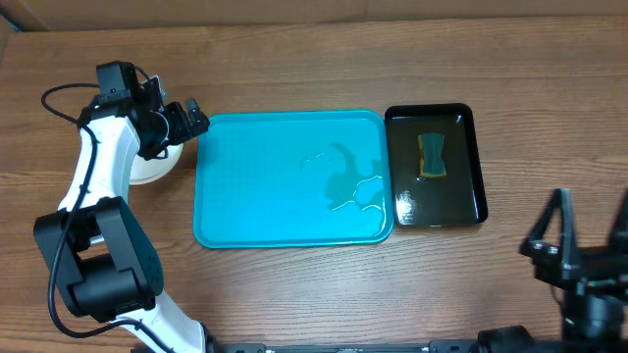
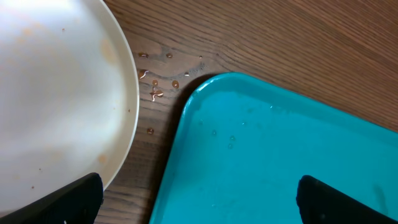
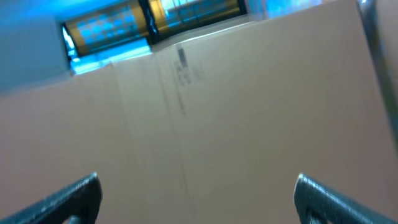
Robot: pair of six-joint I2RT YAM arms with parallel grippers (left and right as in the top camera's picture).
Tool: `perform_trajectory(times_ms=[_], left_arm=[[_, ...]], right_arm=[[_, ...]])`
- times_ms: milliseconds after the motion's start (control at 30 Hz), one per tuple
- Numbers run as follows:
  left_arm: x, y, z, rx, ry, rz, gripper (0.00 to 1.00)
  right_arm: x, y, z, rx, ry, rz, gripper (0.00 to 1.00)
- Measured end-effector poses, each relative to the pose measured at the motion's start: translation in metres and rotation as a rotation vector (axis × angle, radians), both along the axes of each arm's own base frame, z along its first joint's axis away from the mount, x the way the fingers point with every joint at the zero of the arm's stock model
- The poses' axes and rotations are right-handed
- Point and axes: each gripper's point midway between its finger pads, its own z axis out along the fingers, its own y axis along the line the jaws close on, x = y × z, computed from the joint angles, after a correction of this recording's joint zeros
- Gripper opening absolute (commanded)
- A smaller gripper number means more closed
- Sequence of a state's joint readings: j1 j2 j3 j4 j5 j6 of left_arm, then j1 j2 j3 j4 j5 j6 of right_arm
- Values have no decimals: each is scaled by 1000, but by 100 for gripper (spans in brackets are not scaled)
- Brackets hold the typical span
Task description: Clean dirty plates on tray and stack at the side
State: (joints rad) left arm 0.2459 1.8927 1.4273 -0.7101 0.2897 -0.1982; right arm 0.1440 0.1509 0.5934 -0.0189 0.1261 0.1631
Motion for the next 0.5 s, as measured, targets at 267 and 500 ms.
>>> perform_trajectory(times_ms=[267, 500], left_arm=[[0, 0, 0, 0, 0, 0, 100], [0, 0, 0, 0, 0, 0, 100]], right_arm=[[28, 12, -74, -10, -70, 39, 100], [49, 15, -141, -13, 41, 50, 100]])
